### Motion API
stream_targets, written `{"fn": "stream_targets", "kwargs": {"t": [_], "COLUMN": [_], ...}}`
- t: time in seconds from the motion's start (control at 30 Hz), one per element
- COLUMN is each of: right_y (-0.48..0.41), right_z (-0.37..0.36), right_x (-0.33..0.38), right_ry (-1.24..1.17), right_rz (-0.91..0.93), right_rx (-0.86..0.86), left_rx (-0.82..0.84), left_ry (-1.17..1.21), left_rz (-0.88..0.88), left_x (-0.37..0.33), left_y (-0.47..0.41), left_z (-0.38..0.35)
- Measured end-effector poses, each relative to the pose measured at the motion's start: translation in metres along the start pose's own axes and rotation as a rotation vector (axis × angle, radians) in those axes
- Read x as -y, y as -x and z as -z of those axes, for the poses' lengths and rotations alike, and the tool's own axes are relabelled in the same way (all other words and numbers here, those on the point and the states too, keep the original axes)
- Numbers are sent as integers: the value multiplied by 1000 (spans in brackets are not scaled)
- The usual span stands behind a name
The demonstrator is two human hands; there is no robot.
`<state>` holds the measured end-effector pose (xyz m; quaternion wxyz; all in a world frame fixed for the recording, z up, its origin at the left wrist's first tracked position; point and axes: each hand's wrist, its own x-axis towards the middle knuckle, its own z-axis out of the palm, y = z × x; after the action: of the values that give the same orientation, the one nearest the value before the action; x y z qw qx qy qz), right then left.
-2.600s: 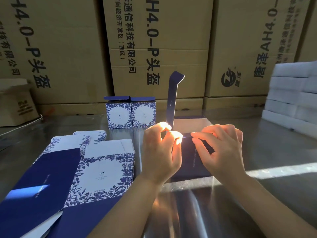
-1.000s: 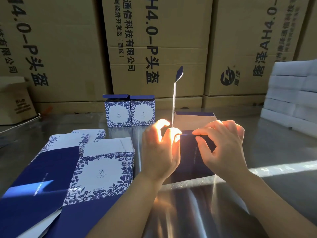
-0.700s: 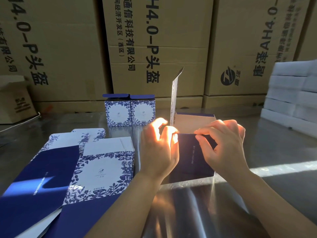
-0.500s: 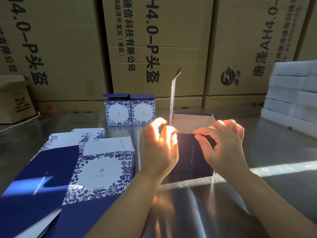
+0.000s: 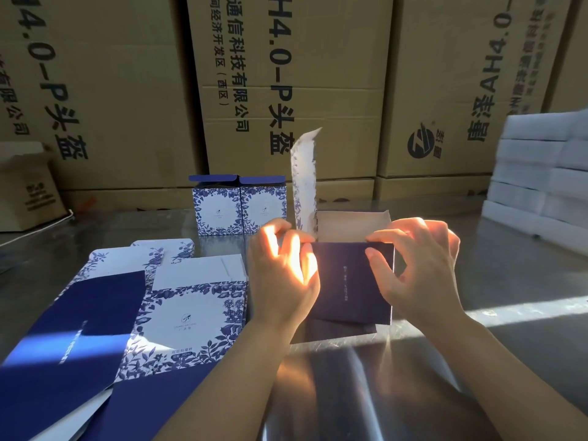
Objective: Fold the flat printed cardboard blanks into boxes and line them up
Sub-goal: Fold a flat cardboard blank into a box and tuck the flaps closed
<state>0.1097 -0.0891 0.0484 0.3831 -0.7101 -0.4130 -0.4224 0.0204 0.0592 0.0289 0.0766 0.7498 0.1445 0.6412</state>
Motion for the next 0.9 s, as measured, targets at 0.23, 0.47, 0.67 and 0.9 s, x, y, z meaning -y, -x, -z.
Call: {"fn": "stream_targets", "kwargs": {"t": [0.23,0.47,0.67,0.9], "right_y": [0,0,-1,-3], "right_z": [1,-1,3,3], "right_x": [1,3,6,2], "right_ry": [-77,-160,-186,-139], "right_rz": [-80,-131,-158,-176], "right_rx": [14,75,71,102], "left_rx": [3,-14,7,-9], "left_ry": [32,-2,5,1], "left_rz": [33,19,61,61], "left_x": [1,1,2,2], "left_y": [-1,-2,-2,-1], "left_z": [1,3,3,3]}}
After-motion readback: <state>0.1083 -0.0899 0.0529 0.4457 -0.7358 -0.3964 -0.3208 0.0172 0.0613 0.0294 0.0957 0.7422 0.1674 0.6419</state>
